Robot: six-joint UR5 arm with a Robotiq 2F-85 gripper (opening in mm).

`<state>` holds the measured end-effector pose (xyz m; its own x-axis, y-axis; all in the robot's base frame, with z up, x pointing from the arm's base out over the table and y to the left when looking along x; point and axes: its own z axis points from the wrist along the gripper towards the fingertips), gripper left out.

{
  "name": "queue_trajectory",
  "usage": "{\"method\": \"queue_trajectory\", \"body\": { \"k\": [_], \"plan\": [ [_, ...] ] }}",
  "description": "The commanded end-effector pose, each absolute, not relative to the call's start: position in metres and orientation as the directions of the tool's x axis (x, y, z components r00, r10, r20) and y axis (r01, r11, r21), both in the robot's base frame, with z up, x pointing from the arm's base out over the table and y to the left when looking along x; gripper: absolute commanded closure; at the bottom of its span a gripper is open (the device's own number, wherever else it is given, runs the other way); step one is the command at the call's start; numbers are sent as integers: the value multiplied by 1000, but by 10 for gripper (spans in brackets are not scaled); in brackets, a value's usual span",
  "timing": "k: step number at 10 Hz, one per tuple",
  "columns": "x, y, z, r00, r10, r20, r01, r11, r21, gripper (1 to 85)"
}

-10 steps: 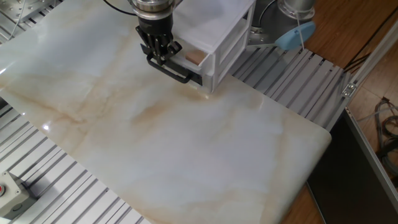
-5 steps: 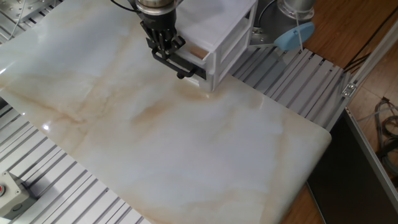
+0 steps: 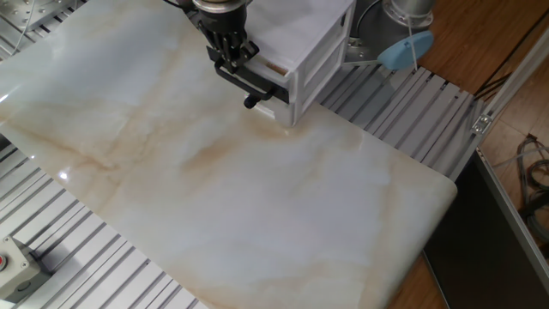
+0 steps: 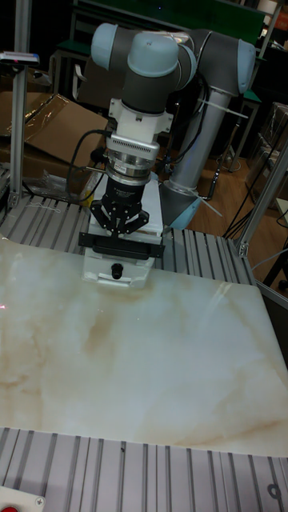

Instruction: Put things in the drawer

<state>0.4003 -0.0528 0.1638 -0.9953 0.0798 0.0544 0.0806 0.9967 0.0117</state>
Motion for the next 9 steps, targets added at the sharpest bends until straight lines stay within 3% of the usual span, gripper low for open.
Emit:
{"method": "queue_trajectory", "body": {
  "k": [1,9],
  "plan": [
    [395,-52,166,-994,92,55,93,995,20,847],
    [381,-50,166,-989,127,75,130,991,24,847]
  ]
}}
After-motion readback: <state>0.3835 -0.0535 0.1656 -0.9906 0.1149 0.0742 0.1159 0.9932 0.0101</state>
